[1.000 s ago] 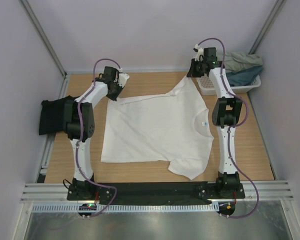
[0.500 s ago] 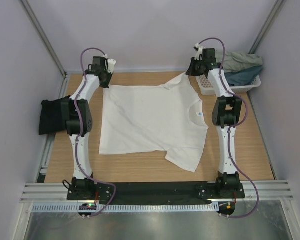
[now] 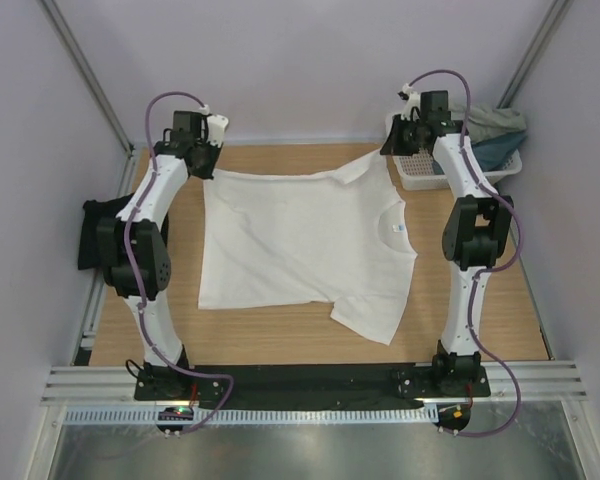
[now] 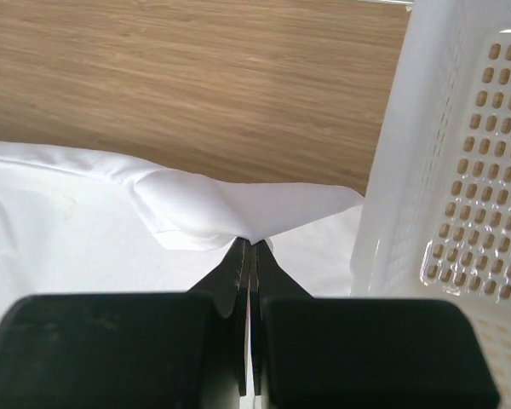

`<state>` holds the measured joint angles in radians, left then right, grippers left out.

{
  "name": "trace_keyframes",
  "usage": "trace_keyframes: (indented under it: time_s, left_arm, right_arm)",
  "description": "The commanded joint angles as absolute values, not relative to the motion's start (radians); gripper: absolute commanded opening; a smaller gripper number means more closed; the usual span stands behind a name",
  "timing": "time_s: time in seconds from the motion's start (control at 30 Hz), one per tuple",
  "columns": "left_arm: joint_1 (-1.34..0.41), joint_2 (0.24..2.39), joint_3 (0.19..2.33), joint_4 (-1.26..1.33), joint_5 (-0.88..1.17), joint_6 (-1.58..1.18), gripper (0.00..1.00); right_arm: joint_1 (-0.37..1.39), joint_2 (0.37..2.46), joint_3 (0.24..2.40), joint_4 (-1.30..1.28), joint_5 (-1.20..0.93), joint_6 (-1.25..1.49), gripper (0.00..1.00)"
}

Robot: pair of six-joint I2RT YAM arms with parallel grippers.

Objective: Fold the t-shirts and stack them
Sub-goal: Fold the tshirt

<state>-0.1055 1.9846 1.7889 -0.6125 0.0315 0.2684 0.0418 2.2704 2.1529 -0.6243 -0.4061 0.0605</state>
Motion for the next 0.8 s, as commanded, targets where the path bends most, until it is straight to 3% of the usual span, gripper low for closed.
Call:
trace_keyframes:
  time_s: [0.0, 0.77]
  left_arm:
    - [-0.106, 1.884, 1.724, -0.624, 0.058, 0.264, 0.0]
    - [-0.117, 1.783, 1.5, -0.666, 0.023, 0.311, 0.0]
  right_arm:
    - [0.041, 2.119, 2.089, -0.635, -0.445, 0.038, 0.01]
    - [0.043, 1.76, 1.618, -0.673, -0.505, 0.067, 0.01]
